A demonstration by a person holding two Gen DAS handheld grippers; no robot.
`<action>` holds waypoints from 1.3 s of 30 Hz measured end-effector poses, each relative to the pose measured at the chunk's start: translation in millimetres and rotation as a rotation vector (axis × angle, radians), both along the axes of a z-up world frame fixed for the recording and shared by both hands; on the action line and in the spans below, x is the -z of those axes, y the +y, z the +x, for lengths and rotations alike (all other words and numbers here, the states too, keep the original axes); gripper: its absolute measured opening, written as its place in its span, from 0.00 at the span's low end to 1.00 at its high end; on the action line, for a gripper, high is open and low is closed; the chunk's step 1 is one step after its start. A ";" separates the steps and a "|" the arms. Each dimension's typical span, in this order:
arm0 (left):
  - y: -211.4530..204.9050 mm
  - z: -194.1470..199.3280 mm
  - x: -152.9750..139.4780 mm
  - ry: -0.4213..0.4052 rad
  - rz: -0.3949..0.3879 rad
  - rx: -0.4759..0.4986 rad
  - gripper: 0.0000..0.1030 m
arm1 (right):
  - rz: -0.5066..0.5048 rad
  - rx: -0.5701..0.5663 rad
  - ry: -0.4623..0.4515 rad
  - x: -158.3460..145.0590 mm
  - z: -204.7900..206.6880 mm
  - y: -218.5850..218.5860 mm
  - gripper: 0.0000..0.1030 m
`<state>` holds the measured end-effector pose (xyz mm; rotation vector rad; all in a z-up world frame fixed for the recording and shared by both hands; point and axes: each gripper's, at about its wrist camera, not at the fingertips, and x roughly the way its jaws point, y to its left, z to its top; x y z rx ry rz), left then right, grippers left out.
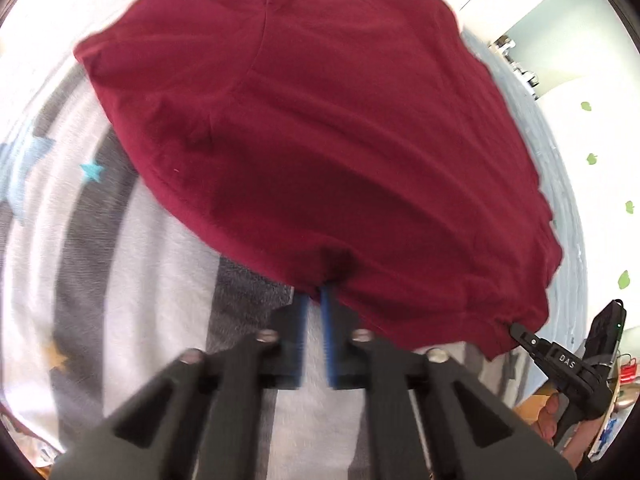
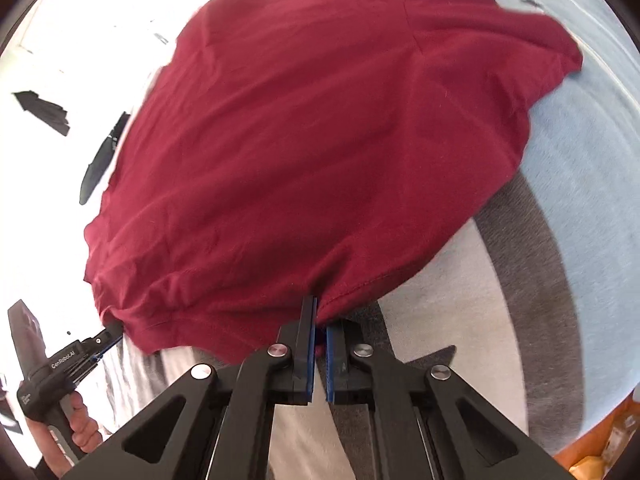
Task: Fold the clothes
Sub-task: 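Lay the dark red shirt back flat and open both grippers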
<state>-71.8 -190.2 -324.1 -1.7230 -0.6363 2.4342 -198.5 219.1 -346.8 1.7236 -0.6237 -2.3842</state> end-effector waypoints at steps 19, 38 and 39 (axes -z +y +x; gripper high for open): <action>48.1 -52.9 -18.0 0.098 -0.143 0.177 0.13 | 0.162 -0.234 -0.006 -23.0 43.1 -18.4 0.06; 141.0 -86.0 19.8 0.014 -0.226 0.235 0.14 | 0.209 -0.217 0.091 -1.3 -5.6 -20.3 0.06; 142.8 -86.9 17.4 0.001 -0.229 0.239 0.14 | 0.202 -0.218 0.079 -2.3 -3.0 -18.5 0.06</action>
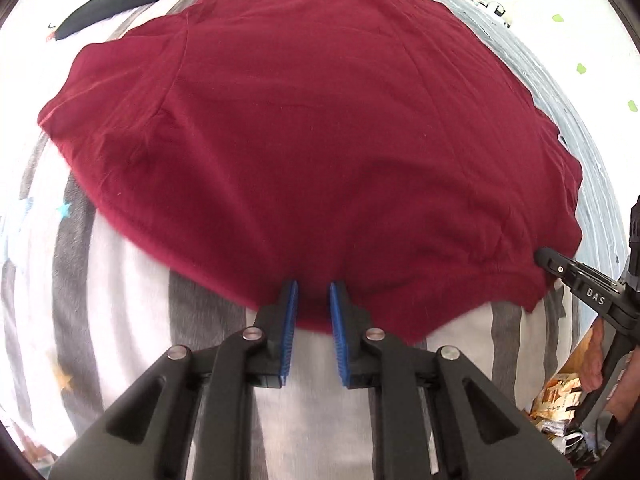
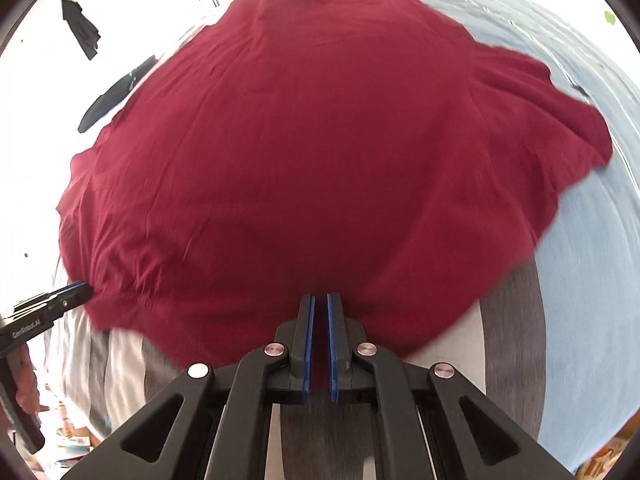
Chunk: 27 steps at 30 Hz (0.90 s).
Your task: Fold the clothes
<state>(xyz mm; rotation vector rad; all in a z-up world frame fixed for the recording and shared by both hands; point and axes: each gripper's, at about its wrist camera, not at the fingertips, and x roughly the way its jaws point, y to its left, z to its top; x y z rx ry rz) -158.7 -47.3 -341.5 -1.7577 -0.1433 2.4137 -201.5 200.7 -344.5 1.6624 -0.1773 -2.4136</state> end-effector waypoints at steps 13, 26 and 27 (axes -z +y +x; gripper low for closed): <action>30.2 -102.3 -45.6 0.134 -0.041 0.019 0.18 | 0.019 0.046 0.118 -40.9 -81.2 32.4 0.13; 8.1 -65.6 -25.9 0.059 -0.073 -0.023 0.20 | 0.024 0.038 0.064 -10.7 -109.4 68.3 0.13; 7.2 -64.0 -28.7 0.043 -0.069 -0.032 0.20 | 0.021 0.036 0.053 -12.3 -105.1 71.9 0.13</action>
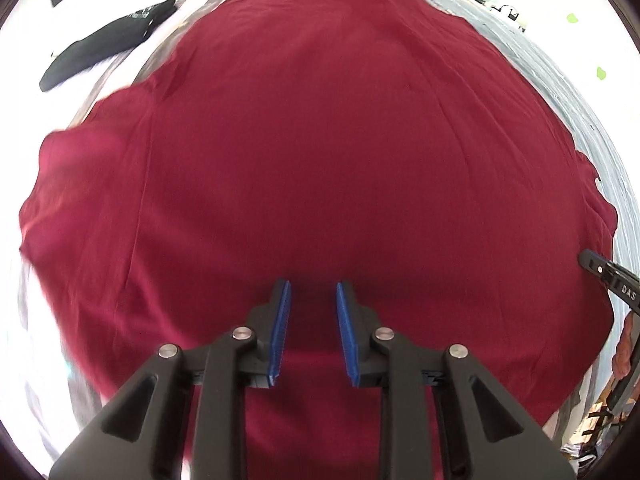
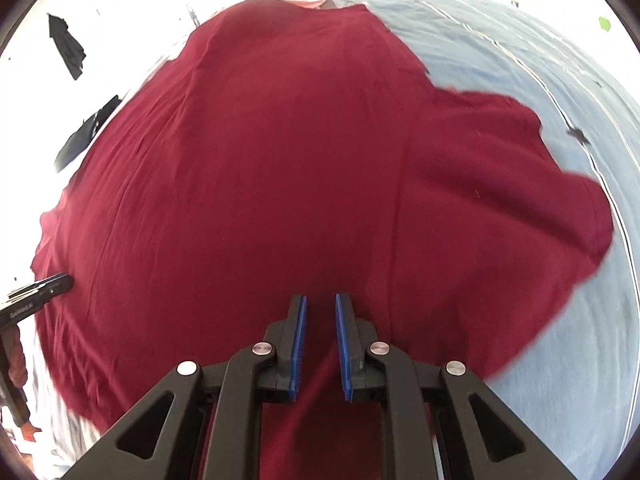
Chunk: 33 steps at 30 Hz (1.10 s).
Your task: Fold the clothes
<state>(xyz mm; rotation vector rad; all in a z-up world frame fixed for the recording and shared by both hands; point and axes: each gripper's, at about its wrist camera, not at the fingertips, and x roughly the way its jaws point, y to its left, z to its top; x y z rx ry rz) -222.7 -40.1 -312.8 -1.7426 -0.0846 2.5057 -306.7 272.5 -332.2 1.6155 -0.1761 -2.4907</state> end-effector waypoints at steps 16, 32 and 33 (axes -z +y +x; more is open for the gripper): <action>-45.2 -44.8 -52.8 0.008 -0.085 -0.144 0.46 | 0.099 0.420 -0.013 -14.9 -38.5 149.8 0.59; -91.9 -24.0 -48.6 0.012 -0.022 -0.262 0.46 | 0.021 0.518 -0.031 -26.0 -60.9 187.5 0.04; -101.1 -22.1 -48.2 0.014 -0.010 -0.271 0.46 | 0.039 0.502 -0.005 -39.5 -60.9 178.4 0.04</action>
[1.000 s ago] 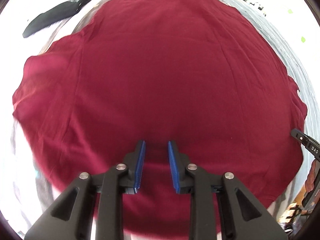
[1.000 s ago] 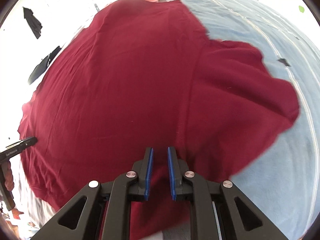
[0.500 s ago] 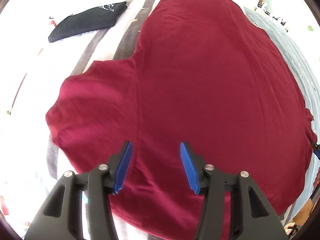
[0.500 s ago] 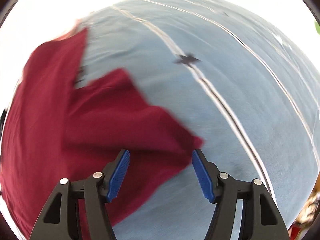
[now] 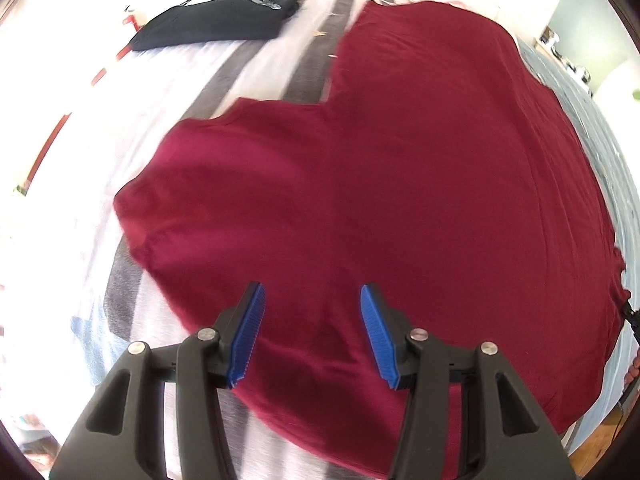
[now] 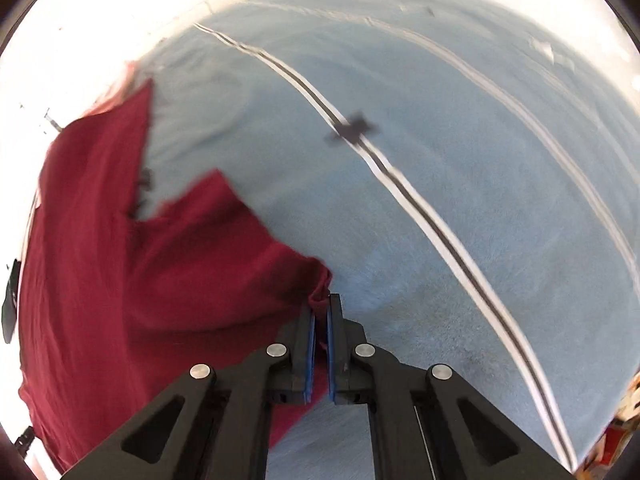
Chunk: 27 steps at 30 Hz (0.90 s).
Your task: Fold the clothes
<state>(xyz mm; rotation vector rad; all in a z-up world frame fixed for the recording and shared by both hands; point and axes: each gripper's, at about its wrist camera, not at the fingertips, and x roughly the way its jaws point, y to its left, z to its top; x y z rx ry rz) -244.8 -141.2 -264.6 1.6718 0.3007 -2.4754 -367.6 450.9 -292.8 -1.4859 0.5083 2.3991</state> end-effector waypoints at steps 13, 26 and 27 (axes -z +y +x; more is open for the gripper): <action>-157.6 53.9 -35.4 0.038 0.146 0.002 0.46 | 0.053 -0.478 0.277 -138.4 33.2 -361.5 0.04; -205.1 49.5 -0.6 0.039 0.232 0.124 0.46 | -0.236 -0.743 0.076 -18.2 74.0 -595.9 0.18; -199.9 46.1 1.4 0.037 0.239 0.143 0.46 | -0.225 -0.732 0.066 -16.6 80.9 -591.9 0.19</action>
